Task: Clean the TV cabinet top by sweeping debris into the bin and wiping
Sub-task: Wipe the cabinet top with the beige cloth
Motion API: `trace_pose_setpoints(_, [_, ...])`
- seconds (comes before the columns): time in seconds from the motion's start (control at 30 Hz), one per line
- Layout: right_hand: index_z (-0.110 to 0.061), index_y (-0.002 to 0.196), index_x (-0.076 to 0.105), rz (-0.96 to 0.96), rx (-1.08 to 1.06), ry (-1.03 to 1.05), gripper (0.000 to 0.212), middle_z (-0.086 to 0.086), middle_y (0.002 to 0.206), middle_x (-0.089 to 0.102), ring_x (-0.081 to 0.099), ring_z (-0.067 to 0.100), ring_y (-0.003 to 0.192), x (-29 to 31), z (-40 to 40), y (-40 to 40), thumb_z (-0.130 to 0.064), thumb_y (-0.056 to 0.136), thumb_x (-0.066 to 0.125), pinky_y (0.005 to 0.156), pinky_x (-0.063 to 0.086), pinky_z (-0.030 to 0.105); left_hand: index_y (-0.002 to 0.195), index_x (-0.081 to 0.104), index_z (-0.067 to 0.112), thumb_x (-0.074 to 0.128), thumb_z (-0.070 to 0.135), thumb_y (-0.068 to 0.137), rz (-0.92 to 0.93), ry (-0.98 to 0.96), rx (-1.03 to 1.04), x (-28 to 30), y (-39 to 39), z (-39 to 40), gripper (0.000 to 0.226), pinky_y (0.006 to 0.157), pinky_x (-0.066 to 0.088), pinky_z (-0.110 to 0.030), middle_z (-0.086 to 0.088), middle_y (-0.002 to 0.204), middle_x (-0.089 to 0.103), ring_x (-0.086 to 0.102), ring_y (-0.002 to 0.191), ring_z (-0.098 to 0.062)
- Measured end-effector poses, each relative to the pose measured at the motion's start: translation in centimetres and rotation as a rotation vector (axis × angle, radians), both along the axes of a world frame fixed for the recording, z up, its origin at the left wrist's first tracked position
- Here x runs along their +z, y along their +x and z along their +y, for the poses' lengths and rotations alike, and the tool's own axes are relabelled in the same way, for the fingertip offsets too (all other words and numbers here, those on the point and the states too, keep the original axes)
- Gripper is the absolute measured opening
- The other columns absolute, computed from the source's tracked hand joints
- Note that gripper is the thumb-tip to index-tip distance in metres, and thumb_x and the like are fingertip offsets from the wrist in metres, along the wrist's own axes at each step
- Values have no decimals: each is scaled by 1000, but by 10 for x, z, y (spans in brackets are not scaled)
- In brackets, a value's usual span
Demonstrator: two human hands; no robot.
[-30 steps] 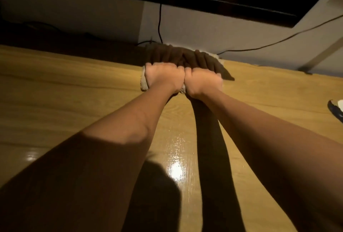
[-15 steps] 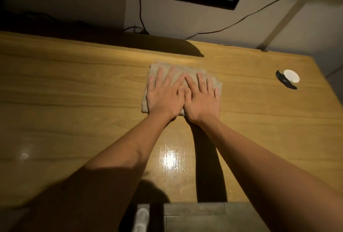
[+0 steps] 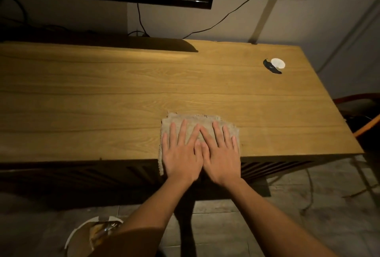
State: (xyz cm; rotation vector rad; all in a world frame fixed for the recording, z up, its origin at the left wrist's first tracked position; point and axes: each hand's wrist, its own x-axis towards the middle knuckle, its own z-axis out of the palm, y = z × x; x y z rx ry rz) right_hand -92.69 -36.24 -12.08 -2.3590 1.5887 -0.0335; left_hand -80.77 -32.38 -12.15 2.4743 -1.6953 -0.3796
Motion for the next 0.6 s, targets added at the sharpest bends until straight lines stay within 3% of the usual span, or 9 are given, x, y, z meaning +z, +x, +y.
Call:
trace_pose_setpoints(0.2, [-51, 156, -7, 7, -7, -18, 56, -9, 169, -14, -18, 15, 155, -6, -21, 7, -56, 100, -2, 126, -7, 42, 151, -18, 48, -2, 51, 99, -44, 27, 7, -2, 5, -23, 54, 122, -8, -49, 9, 163, -25, -28, 149, -22])
trace_pose_setpoints(0.4, [-49, 157, -8, -31, -10, -59, 56, -12, 168, -16, -21, 12, 154, -14, -49, 13, -55, 101, -3, 126, -6, 43, 150, -20, 48, -14, 51, 92, -67, 17, 1, -6, 10, -54, 58, 122, -8, -50, 10, 162, -29, -30, 148, -22])
trace_pose_setpoints(0.6, [-47, 156, -12, -57, -30, -43, 56, -12, 168, -19, -23, 11, 153, -14, -83, 22, -52, 101, -6, 126, -8, 43, 150, -18, 50, -3, 49, 97, -82, -1, -14, -8, 18, -92, 55, 122, -5, -49, 11, 164, -22, -26, 150, -21])
